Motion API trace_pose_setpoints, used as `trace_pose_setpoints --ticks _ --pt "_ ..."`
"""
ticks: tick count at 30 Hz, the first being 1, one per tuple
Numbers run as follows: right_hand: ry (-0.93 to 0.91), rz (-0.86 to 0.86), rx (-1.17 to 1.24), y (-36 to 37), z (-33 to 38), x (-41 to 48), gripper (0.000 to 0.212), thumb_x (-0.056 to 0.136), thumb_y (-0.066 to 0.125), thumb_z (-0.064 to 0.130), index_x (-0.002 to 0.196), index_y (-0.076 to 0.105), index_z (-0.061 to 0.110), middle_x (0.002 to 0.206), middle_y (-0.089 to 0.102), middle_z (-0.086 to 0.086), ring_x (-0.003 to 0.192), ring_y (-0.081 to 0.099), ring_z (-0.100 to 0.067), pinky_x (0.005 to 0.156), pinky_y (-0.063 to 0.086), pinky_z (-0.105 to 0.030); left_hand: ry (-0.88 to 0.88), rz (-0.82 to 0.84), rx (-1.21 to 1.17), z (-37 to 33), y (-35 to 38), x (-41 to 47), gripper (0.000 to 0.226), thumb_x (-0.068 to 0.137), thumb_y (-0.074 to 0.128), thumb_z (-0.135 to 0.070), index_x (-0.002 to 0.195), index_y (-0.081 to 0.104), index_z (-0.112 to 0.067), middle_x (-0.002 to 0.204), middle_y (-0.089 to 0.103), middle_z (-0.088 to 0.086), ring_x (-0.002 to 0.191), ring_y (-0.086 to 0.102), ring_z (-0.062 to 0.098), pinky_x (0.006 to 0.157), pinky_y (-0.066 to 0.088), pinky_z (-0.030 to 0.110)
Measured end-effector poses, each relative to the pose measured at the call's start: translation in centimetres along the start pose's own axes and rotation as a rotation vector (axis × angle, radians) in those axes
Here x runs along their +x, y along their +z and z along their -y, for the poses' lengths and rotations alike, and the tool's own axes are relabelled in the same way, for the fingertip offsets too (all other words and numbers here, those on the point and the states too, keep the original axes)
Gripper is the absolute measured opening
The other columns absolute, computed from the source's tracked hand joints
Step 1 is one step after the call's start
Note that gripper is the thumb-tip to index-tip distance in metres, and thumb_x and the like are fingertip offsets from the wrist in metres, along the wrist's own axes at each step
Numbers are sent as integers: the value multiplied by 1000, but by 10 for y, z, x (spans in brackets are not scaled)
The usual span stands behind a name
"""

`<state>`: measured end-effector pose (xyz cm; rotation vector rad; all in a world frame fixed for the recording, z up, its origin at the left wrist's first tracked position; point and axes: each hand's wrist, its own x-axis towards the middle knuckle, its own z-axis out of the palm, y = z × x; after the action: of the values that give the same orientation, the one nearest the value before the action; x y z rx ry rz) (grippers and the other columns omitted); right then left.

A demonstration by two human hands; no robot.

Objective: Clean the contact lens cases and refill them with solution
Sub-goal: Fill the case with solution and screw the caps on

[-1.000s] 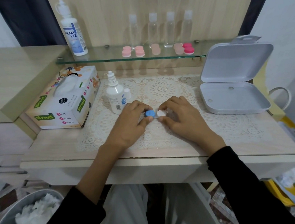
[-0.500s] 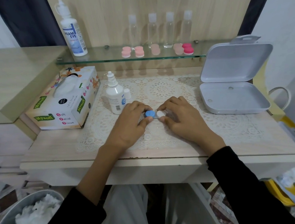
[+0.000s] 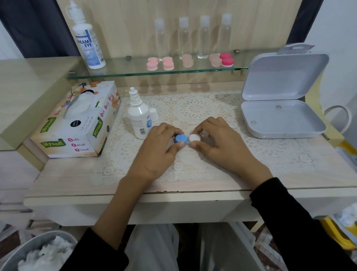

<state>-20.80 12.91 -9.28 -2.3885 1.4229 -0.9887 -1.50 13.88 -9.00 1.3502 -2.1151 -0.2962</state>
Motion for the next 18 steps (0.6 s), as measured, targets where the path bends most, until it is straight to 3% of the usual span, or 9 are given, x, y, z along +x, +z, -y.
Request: trace_pose_setpoints --ticks 3,6,10,18 --pt "11 -3 17 -1 1 1 30 84 68 44 100 62 20 99 58 8 93 45 -11 74 39 -28 -4 1 6 0 0 1 25 92 58 -25 115 61 -15 112 54 -2 105 47 13 87 29 16" --pt "-20 12 -24 -1 1 1 37 85 62 44 113 63 20 107 58 9 96 44 -10 76 39 -29 -3 -2 4 -1 0 0 25 92 59 -24 115 61 -14 111 55 -1 105 48 15 87 29 16" --pt "-16 8 -17 0 0 0 24 88 64 33 110 66 22 104 56 12 94 43 -10 75 39 -29 -6 0 6 -1 0 0 25 92 58 -25 115 61 -15 111 55 -2 105 48 13 88 29 16" --pt "9 -4 -23 1 2 1 22 86 69 29 106 67 20 103 58 9 94 44 -13 75 41 -32 -11 -4 9 -3 -1 1 24 92 59 -24 114 62 -14 111 55 -1 105 48 14 87 29 17"
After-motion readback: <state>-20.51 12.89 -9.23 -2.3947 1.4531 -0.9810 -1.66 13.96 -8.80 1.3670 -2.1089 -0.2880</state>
